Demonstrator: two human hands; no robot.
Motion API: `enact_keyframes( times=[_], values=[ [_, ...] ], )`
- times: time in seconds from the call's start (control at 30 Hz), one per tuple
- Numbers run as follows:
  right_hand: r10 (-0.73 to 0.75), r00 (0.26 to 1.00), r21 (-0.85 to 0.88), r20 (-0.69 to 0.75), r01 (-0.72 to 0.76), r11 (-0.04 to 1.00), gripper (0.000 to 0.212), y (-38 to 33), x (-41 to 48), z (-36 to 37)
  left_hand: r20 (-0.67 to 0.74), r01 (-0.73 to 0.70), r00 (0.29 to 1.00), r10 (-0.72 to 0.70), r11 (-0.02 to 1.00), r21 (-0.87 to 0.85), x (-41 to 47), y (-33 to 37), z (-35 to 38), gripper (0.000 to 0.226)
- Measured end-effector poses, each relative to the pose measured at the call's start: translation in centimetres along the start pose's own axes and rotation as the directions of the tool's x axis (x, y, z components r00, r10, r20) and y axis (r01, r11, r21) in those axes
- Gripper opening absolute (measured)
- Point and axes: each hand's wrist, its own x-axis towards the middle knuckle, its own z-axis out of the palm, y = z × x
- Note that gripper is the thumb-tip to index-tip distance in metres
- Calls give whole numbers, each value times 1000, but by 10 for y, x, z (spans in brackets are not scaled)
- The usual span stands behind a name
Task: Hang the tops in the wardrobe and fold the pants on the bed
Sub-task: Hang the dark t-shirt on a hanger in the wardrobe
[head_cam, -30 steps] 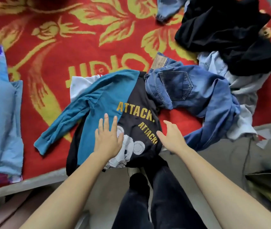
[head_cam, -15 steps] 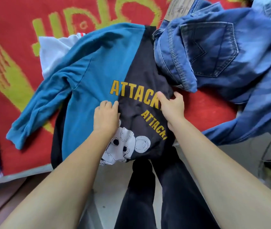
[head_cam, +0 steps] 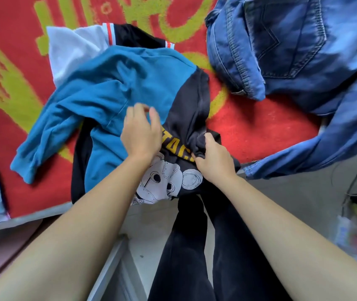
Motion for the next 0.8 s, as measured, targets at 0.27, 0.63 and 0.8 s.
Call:
enact_keyframes(
  times=[0.27,0.63,0.8],
  values=[
    [-418,899,-402,134,435,806,55,-12,-27,6,312,-477,870,382,812,336,36,80,29,80],
    [-156,975,-193,161,186,963,30,5,-57,-11,157,222,963,-217,975,-13,-21,-49,-38,34],
    [-124,990,-170,60,132,977,16,-26,-90,-36,101,373,928,-359,894,-248,-70,-66,-96,30]
  ],
)
